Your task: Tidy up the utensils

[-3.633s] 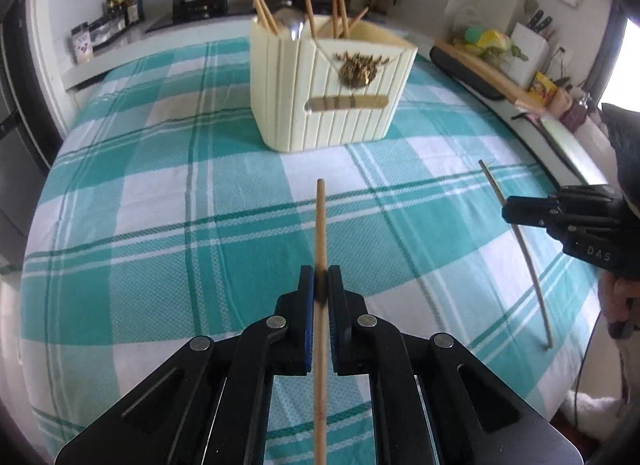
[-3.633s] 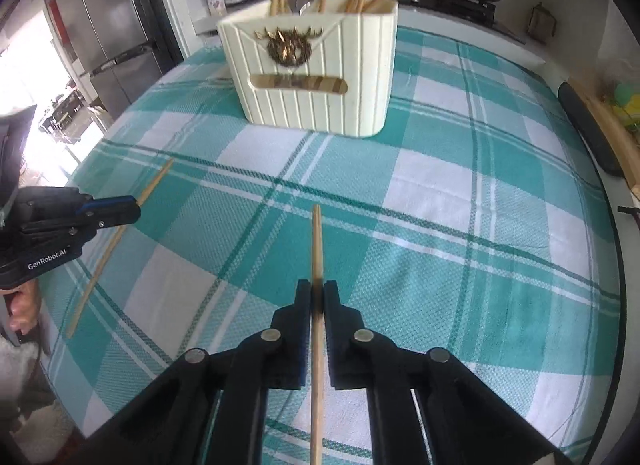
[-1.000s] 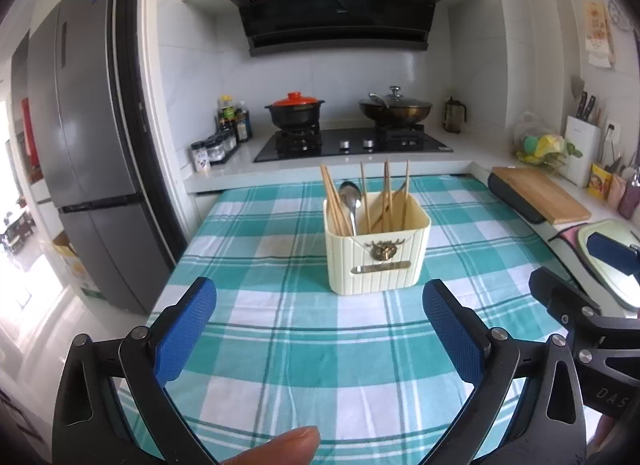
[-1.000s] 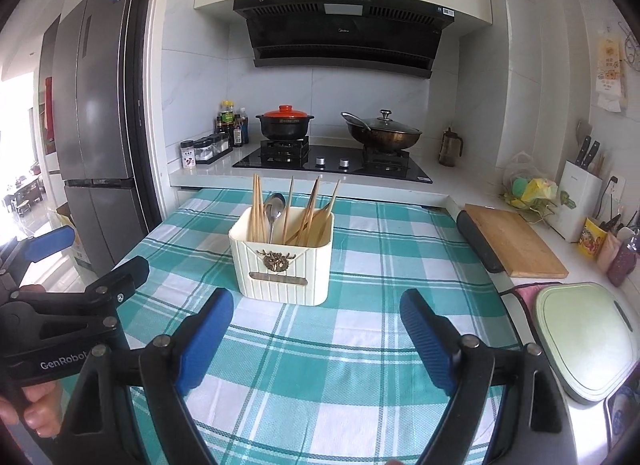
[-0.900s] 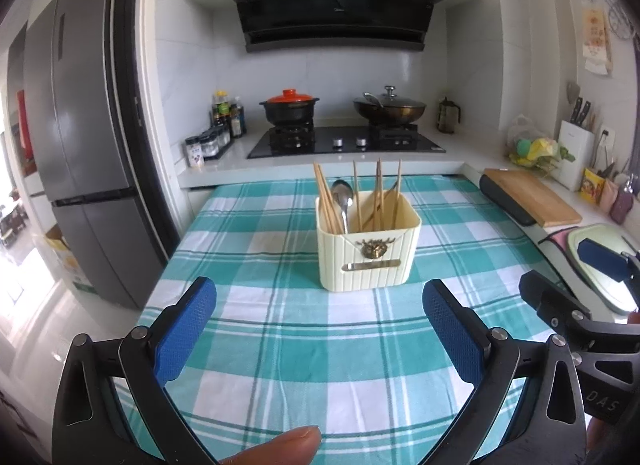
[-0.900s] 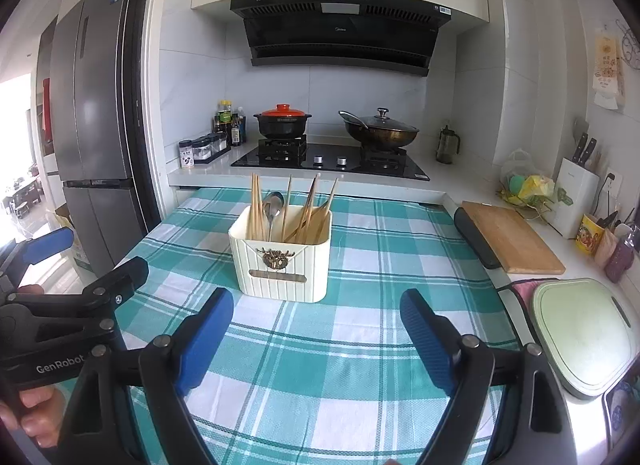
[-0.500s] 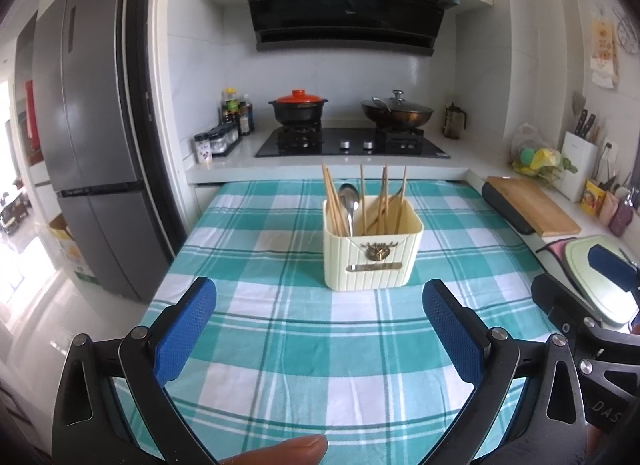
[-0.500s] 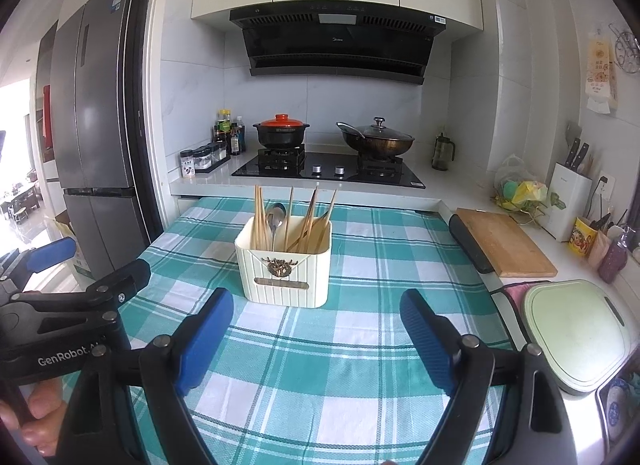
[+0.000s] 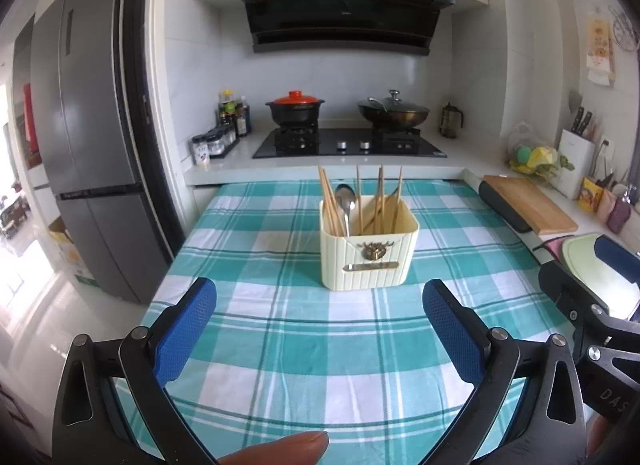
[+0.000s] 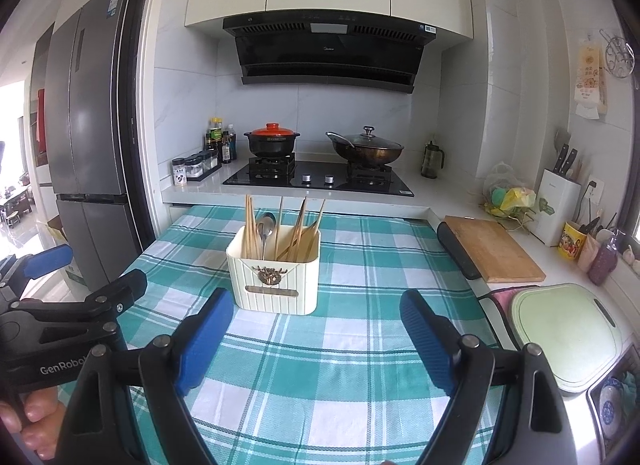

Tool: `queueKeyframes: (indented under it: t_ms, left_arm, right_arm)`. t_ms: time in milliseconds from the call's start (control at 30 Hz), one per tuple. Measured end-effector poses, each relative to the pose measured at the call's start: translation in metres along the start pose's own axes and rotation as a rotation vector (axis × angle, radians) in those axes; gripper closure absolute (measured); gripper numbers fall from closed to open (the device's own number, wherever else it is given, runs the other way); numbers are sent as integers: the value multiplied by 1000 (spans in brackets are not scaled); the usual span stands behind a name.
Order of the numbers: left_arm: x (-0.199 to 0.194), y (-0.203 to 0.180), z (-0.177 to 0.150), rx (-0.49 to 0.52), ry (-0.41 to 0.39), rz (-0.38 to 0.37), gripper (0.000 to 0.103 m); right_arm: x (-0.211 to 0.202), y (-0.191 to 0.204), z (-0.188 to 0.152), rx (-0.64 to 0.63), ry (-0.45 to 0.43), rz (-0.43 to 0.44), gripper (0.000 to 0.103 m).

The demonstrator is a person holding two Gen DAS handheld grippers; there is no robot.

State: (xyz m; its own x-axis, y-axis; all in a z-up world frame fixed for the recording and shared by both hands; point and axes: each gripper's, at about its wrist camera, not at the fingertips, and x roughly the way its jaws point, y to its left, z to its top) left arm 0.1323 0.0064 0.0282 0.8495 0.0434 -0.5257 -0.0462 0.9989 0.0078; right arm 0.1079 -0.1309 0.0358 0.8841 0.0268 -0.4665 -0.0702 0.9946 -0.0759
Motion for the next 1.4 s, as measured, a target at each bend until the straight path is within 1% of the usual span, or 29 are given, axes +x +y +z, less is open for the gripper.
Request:
queueKeyframes:
  t_ms: [667, 1400]
  left_arm:
    - [3, -1, -2, 5, 14, 1, 0]
    - [4, -3, -3, 5, 10, 8, 0]
  right_arm:
    - [-2, 1, -1, -5, 10, -3, 16]
    - [-3, -1, -1, -9, 14, 1, 16]
